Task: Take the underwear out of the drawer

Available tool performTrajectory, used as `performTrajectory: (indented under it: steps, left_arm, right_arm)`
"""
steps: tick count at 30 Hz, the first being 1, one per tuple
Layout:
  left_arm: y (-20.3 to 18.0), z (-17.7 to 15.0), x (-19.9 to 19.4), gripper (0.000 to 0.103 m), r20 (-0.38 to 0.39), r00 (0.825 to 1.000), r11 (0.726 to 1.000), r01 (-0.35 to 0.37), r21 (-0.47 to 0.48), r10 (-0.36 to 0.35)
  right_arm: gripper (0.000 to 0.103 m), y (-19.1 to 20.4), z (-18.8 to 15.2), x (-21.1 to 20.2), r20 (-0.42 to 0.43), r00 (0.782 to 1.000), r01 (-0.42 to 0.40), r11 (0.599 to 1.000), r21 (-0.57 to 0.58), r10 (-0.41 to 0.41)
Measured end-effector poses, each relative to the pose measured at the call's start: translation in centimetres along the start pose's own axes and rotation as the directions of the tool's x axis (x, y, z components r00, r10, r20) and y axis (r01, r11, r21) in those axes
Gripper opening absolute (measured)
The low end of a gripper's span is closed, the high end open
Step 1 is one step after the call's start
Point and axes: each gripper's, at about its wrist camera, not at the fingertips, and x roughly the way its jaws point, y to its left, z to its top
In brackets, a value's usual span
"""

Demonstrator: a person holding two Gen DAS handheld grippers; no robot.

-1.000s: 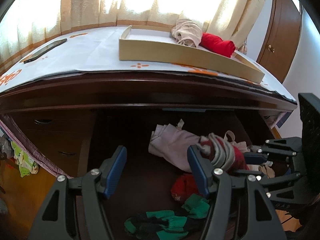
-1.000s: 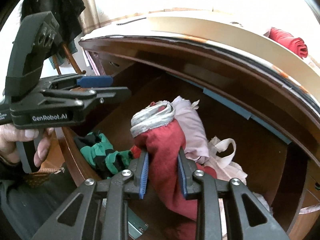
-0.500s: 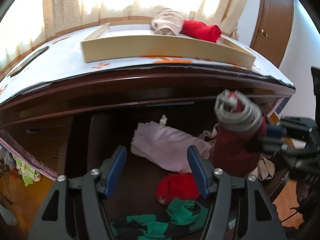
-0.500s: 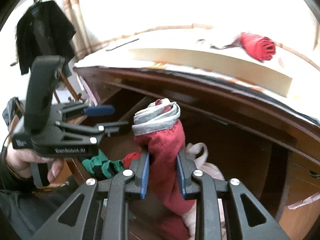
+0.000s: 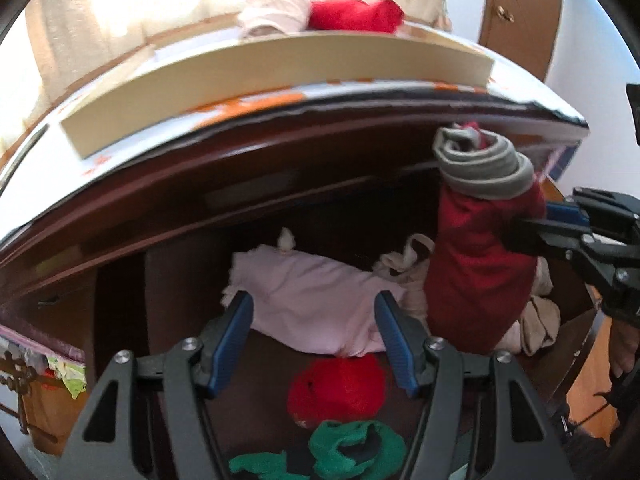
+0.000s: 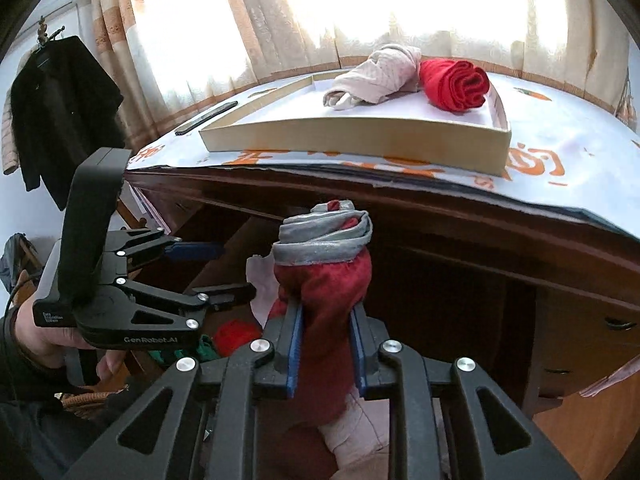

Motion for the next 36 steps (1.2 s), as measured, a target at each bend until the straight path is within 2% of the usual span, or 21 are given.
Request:
performTrajectory:
  steps: [4, 7, 15, 19, 23, 27, 31, 32, 36]
  left_arm:
    - [-1.1, 0.9, 0.4, 0.064, -0.027, 1.0, 0.995, -0.002, 0.102, 0.005]
    - [-1.7, 1.2, 1.1, 0.064, -0.042, 0.999, 0.99, -0.007, 0.141, 0.013]
    - [-3.4, 1.5, 3.4, 0.064, -0.11, 0.993, 0.972, -0.01, 0.235, 0.037]
    - [-4.7, 1.3, 4.4, 0.064, -0.149, 0.987, 0.948, -0.002, 0.319, 0.052]
    - [-5.6, 1.1, 5.6, 0.064, -0.2, 0.979, 0.929, 0.027, 0.368, 0.051]
    - [-6.3, 1.3, 6.6, 0.064, -0.217, 0.973, 0.915, 0.022, 0.402, 0.072]
    - [-6.5, 1.9, 7.2, 0.064, -0.229, 0.971, 0.914, 0.027, 0.406, 0.073]
    - [-6.6, 2.2, 7.1, 0.063, -0.234, 0.97, 0.915, 0.031, 0.401, 0.069]
    - [-5.7, 3.0, 7.3, 0.037, -0.256, 0.965, 0.923, 0.055, 0.382, 0.048]
  right_arm:
    - [0.02, -0.8, -0.2, -0.1, 0.019, 0.999, -0.036, 0.999, 0.038, 0.035]
    - [0.02, -1.2, -0.3, -0.8, 0.037, 0.998, -0.046, 0.997, 0.057, 0.044]
    - [0.02, -2.3, -0.5, -1.7, 0.056, 0.998, -0.004, 0.997, 0.082, -0.001]
    - [0.02, -2.6, -0.7, -1.7, 0.055, 0.998, 0.0, 0.996, 0.087, -0.005]
    - [0.02, -2.7, -0.7, -1.7, 0.057, 0.998, 0.0, 0.996, 0.091, -0.005]
    - [0.02, -2.7, -0.7, -1.7, 0.057, 0.998, 0.0, 0.996, 0.09, -0.005]
    - [0.02, -2.7, -0.9, -1.5, 0.057, 0.998, -0.001, 0.996, 0.093, -0.004]
    - [0.02, -2.7, -0.9, -1.5, 0.057, 0.998, -0.003, 0.996, 0.093, -0.003]
    - [0.02, -2.6, -0.9, -1.5, 0.057, 0.998, -0.004, 0.996, 0.093, -0.001]
